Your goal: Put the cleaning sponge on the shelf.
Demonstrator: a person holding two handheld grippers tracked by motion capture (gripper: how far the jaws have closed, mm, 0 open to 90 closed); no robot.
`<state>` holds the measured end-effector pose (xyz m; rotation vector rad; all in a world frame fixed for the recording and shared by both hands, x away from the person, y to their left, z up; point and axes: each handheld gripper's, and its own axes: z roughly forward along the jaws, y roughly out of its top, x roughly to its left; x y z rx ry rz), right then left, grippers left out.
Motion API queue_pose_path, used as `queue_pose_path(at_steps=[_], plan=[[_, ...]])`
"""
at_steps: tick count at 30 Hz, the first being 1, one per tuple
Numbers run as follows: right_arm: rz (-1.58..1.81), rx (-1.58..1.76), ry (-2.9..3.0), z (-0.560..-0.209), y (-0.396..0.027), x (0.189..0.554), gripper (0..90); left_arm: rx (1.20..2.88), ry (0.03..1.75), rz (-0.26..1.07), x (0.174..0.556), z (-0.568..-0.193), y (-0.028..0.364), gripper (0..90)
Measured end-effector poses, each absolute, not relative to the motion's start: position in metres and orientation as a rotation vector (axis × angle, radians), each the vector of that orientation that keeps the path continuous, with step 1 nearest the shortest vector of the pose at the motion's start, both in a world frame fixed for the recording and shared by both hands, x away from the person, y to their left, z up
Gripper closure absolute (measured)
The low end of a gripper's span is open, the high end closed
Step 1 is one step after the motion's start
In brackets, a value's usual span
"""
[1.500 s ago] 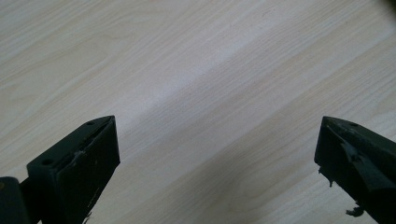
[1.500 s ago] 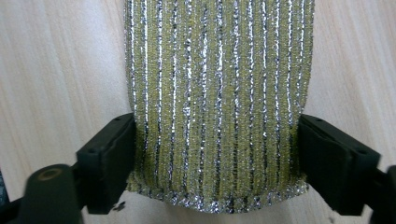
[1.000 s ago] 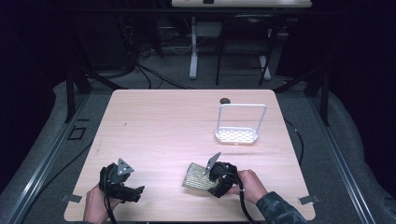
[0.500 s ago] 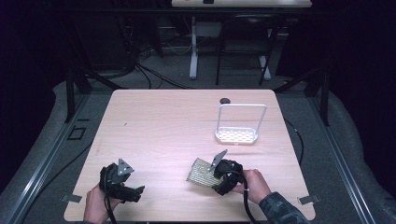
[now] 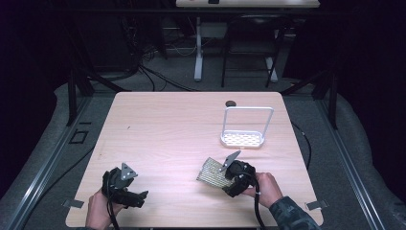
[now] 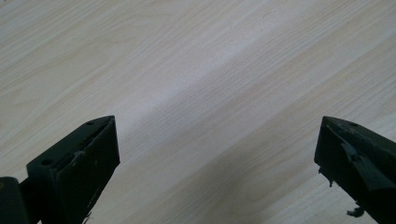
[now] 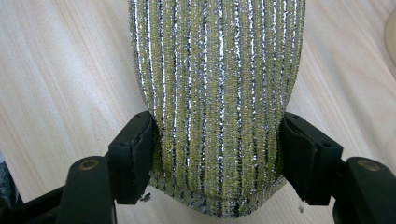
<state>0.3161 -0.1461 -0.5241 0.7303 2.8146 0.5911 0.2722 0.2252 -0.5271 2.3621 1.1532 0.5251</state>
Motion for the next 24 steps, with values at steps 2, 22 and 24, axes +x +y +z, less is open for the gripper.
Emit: queue_pose_path(at_steps=[2, 22, 24], plan=[[0.588, 0.749, 2.806, -0.523, -0.149, 0.317, 32.3, 2.373, 1.15, 0.529, 0.272, -0.528, 0.225, 0.0], [0.574, 0.882, 2.721, -0.515, -0.181, 0.327, 31.8, 2.382, 1.144, 0.525, 0.272, -0.529, 0.224, 0.0], [0.572, 0.893, 2.71, -0.515, -0.183, 0.328, 31.8, 2.383, 1.143, 0.525, 0.272, -0.529, 0.224, 0.0]])
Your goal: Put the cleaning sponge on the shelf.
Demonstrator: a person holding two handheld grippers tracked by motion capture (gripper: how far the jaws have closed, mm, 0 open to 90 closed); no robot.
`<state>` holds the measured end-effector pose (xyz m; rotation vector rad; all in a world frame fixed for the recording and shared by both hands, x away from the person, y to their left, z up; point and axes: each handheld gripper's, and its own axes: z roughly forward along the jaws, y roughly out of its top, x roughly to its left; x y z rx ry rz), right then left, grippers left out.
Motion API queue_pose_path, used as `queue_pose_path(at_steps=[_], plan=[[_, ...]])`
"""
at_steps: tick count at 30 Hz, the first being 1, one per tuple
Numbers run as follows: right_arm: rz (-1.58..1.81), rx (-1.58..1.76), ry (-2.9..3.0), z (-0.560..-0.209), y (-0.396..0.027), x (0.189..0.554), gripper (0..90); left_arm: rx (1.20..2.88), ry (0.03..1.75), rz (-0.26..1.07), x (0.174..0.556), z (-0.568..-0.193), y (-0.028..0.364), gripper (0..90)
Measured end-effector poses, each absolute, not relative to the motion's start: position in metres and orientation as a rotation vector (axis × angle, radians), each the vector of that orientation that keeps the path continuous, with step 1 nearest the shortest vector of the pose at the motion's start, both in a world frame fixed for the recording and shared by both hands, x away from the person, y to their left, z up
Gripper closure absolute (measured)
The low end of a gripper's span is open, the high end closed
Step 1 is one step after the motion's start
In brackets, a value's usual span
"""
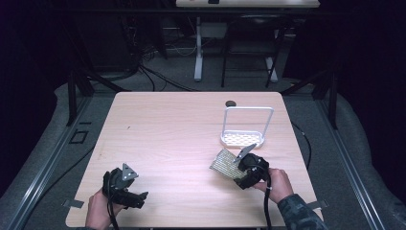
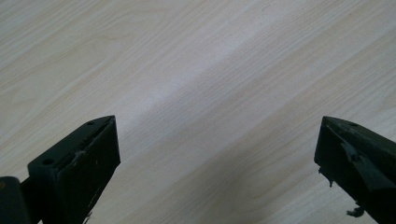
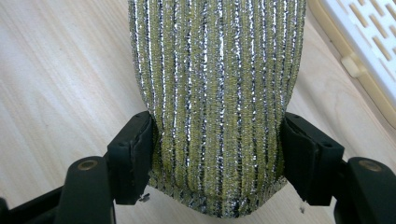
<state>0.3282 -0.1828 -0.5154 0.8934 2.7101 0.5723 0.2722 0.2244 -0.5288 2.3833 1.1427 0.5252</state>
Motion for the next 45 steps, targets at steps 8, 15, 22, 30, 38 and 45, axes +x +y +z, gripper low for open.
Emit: queue_pose_path(at_steps=[8, 15, 22, 30, 38, 45], plan=[[0.572, 0.954, 2.68, -0.515, -0.191, 0.331, 31.9, 2.386, 1.144, 0.529, 0.272, -0.53, 0.224, 0.0], [0.565, 1.019, 2.651, -0.513, -0.199, 0.334, 31.9, 2.389, 1.145, 0.524, 0.272, -0.53, 0.223, 0.0], [0.568, 1.101, 2.6, -0.512, -0.206, 0.338, 32.1, 2.394, 1.145, 0.521, 0.272, -0.53, 0.223, 0.0], [0.563, 1.172, 2.551, -0.512, -0.21, 0.342, 32.2, 2.392, 1.14, 0.52, 0.272, -0.53, 0.223, 0.0], [0.549, 1.238, 2.493, -0.514, -0.214, 0.347, 33.0, 2.386, 1.139, 0.52, 0.272, -0.529, 0.223, 0.0], [0.547, 1.291, 2.454, -0.516, -0.216, 0.354, 33.6, 2.384, 1.135, 0.521, 0.272, -0.529, 0.223, 0.0]])
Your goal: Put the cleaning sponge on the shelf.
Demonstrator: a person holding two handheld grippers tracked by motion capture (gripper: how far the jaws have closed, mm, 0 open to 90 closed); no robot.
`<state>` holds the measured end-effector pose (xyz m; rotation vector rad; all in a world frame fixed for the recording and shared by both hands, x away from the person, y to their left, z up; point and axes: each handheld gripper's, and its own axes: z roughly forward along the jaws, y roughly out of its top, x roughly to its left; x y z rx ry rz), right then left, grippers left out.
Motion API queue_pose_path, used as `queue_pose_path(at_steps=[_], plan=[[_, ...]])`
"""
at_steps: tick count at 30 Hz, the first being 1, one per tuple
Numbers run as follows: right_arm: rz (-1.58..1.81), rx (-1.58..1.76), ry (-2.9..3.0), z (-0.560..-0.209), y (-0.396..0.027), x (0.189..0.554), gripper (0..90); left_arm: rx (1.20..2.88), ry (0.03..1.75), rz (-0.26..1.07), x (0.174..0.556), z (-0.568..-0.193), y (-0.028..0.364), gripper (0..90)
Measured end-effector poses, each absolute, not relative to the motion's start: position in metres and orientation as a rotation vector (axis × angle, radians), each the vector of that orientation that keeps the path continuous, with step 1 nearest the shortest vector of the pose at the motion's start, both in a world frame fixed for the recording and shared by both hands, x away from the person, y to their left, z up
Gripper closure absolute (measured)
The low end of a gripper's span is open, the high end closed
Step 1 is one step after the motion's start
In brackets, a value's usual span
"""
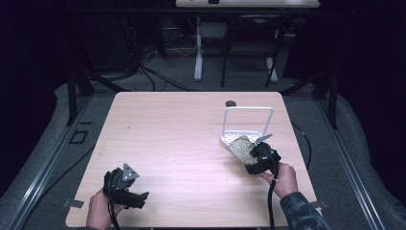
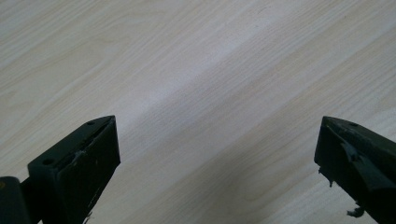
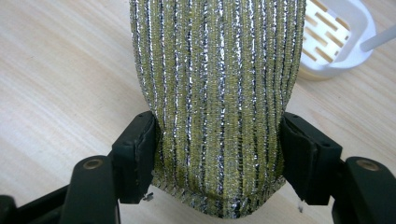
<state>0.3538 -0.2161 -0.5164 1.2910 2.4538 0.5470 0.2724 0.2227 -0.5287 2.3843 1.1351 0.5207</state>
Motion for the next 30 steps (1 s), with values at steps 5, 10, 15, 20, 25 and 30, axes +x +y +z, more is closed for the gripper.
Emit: queue_pose_path(at_steps=[5, 10, 15, 20, 25, 30], plan=[[0.567, 1.326, 2.423, -0.516, -0.218, 0.359, 33.9, 2.383, 1.135, 0.522, 0.273, -0.529, 0.223, 0.0], [0.579, 1.351, 2.39, -0.514, -0.221, 0.363, 33.9, 2.387, 1.134, 0.516, 0.273, -0.53, 0.222, 0.0], [0.581, 1.37, 2.362, -0.514, -0.222, 0.369, 33.8, 2.384, 1.137, 0.517, 0.273, -0.53, 0.222, 0.0], [0.57, 1.389, 2.342, -0.516, -0.221, 0.374, 33.7, 2.388, 1.134, 0.521, 0.274, -0.53, 0.221, 0.0], [0.592, 1.416, 2.322, -0.513, -0.221, 0.379, 33.7, 2.389, 1.14, 0.521, 0.274, -0.531, 0.222, 0.0], [0.568, 1.417, 2.303, -0.513, -0.215, 0.386, 33.5, 2.391, 1.14, 0.521, 0.274, -0.531, 0.222, 0.0]])
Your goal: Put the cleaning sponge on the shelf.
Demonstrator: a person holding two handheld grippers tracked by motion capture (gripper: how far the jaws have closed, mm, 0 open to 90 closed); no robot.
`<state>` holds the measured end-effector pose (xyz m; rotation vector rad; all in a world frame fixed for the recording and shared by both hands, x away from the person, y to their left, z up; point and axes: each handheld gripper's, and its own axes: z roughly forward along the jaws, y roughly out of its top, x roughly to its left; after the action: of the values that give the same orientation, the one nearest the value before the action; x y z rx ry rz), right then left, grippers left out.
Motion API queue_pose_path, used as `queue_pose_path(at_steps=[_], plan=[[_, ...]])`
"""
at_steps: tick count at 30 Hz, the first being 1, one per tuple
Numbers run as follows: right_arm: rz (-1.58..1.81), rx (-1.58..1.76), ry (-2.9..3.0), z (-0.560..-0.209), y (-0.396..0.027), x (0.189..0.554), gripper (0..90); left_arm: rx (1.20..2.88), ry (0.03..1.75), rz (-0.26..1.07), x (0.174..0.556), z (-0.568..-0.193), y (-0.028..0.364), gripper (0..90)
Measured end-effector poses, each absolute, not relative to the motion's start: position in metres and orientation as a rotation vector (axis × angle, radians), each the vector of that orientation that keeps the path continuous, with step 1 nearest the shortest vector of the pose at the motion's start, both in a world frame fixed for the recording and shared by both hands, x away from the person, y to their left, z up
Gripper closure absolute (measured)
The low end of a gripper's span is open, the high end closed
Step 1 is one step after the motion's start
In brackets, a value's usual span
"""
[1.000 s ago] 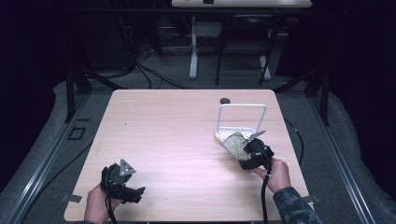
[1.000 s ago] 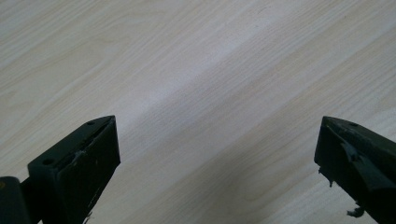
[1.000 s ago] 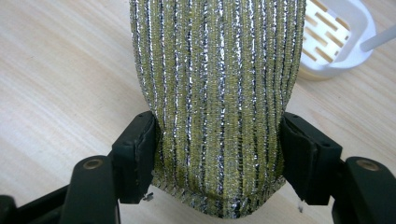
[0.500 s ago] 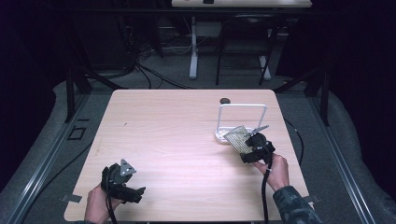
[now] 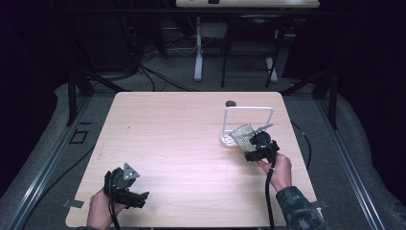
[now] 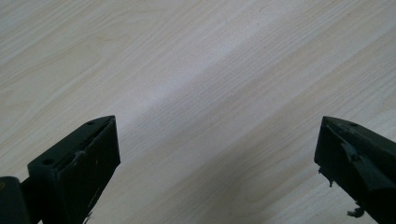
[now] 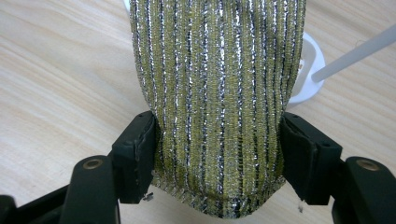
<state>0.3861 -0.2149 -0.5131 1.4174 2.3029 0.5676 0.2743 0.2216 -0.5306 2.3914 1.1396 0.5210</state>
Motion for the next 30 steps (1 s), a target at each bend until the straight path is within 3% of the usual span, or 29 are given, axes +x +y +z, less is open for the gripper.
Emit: queue_pose_path(at_steps=[30], plan=[[0.491, 1.414, 2.204, -0.533, -0.187, 0.421, 30.9, 2.401, 1.136, 0.52, 0.275, -0.532, 0.221, 0.0]])
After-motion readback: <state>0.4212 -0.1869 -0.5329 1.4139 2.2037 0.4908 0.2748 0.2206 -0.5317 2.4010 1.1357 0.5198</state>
